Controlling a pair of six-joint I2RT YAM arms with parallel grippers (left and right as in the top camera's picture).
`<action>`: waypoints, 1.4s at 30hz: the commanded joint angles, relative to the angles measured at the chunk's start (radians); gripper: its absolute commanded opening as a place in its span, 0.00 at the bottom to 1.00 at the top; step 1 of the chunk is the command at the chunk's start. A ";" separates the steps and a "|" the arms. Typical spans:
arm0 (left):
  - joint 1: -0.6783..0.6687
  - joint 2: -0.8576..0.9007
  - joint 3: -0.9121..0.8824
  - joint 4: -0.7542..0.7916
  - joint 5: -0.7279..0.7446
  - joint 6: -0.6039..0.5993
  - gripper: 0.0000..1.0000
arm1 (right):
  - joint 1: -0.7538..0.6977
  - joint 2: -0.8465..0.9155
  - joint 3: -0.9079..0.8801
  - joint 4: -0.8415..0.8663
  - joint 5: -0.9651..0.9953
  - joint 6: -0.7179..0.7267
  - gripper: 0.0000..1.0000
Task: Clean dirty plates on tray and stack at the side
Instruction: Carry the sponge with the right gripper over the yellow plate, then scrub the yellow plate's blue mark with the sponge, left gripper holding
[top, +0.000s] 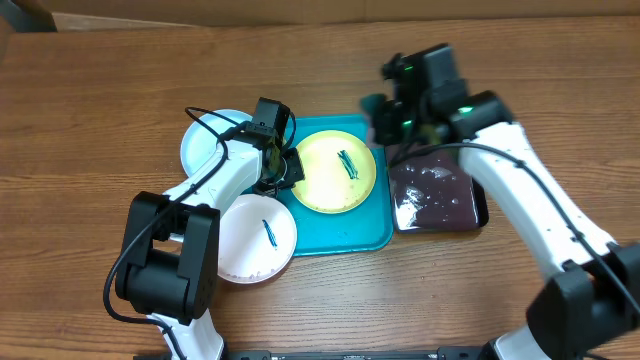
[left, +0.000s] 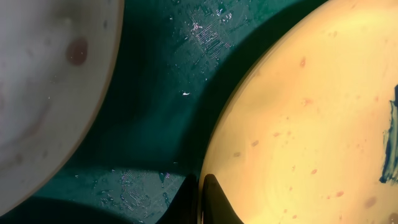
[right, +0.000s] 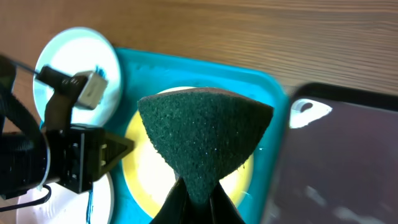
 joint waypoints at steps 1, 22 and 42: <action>0.010 0.026 -0.006 -0.005 -0.051 -0.020 0.04 | 0.061 0.087 0.009 0.017 0.132 -0.001 0.04; 0.010 0.026 -0.006 -0.009 -0.051 -0.016 0.04 | 0.196 0.301 0.003 0.072 0.463 -0.049 0.04; 0.010 0.026 -0.006 -0.015 -0.051 -0.005 0.04 | 0.160 0.379 0.001 0.072 0.415 0.093 0.04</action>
